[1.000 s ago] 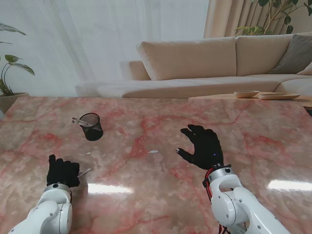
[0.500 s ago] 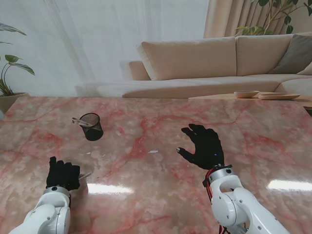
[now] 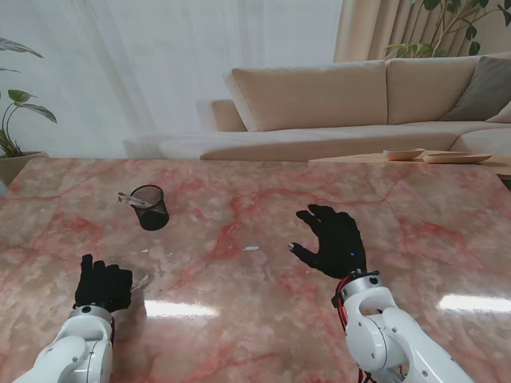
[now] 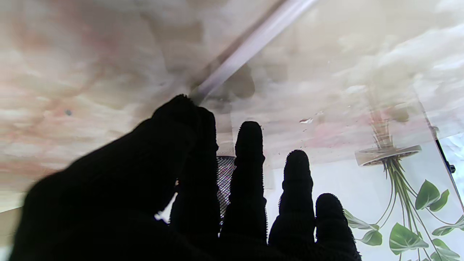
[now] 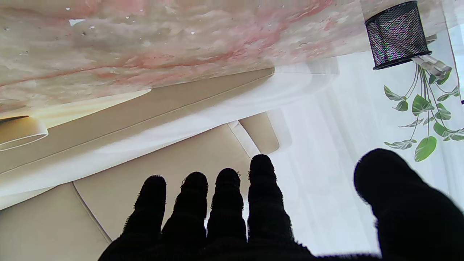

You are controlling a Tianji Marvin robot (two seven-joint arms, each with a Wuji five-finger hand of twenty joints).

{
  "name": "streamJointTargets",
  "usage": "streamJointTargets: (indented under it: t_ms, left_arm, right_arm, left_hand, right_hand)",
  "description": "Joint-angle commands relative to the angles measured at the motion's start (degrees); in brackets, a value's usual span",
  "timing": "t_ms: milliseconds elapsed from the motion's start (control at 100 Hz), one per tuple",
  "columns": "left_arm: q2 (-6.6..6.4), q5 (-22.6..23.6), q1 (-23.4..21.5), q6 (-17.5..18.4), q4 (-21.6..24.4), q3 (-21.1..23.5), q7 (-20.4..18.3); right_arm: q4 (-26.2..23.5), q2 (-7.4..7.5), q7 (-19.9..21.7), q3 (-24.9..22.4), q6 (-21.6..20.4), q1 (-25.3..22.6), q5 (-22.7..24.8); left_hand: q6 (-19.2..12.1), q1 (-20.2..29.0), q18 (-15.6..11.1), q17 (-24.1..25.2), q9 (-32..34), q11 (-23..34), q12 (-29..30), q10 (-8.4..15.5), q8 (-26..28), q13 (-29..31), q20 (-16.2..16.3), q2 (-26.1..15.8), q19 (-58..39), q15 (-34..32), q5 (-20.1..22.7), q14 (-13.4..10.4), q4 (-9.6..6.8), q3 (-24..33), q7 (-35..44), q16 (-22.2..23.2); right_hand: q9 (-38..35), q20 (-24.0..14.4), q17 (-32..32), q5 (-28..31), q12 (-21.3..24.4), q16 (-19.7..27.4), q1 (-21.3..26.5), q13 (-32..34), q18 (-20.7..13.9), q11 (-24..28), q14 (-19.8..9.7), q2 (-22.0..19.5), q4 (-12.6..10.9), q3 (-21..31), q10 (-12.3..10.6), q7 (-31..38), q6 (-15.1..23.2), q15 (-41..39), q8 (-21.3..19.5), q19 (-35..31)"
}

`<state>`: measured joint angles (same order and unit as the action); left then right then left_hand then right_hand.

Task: Insert makeup brushes into the holder

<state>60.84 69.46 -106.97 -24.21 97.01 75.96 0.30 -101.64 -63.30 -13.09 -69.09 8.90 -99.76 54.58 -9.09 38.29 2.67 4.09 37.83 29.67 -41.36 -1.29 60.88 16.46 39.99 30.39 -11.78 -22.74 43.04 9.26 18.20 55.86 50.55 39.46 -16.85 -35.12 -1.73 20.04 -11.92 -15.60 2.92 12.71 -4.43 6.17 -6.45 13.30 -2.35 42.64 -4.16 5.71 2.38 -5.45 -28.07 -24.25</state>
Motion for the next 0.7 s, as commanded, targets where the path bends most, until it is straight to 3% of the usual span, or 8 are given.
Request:
streamJointTargets:
  t_ms: [0, 690]
  left_arm:
    - [0.26, -0.3, -0.4, 0.4, 1.2, 0.1, 0.6]
    - [1.01, -2.1, -2.3, 1.6, 5.9, 2.8, 3.3]
  right_arm:
    - [0.0, -0.06, 0.9, 0.1, 0.3, -0.3, -0.3]
    - [0.1, -0.05, 1.3, 0.2, 0.4, -0.1, -0.5]
  left_hand:
    - [-4.4, 0.7, -1.0, 0.1, 0.9, 1.1, -0.7, -0.3, 2.0, -0.8, -0.6, -2.3, 1.9, 1.6, 3.0, -0.9, 0.54, -0.2, 3.7, 0.1]
    - [-5.4, 1.0, -0.9, 0.2, 3.8, -0.5, 0.1, -0.5, 3.5, 1.4, -0.7, -2.9, 1.6, 1.4, 2.6, -0.6, 0.46, -1.0, 3.1, 0.4]
  right_hand:
    - [0.2, -0.7, -1.2, -0.4, -1.0, -1.4, -0.6, 0.2, 0.3, 0.2, -0.7, -0.1, -0.5, 0.5, 0.0, 0.4, 0.6, -0.1, -0.4, -0.1]
    - [0.1, -0.7, -1.3, -0.3, -1.0, -1.5, -0.7, 0.3, 0.4, 0.3, -0.8, -0.3, -0.4, 0.3, 0.0, 0.5, 0.6, -0.2, -0.4, -0.1]
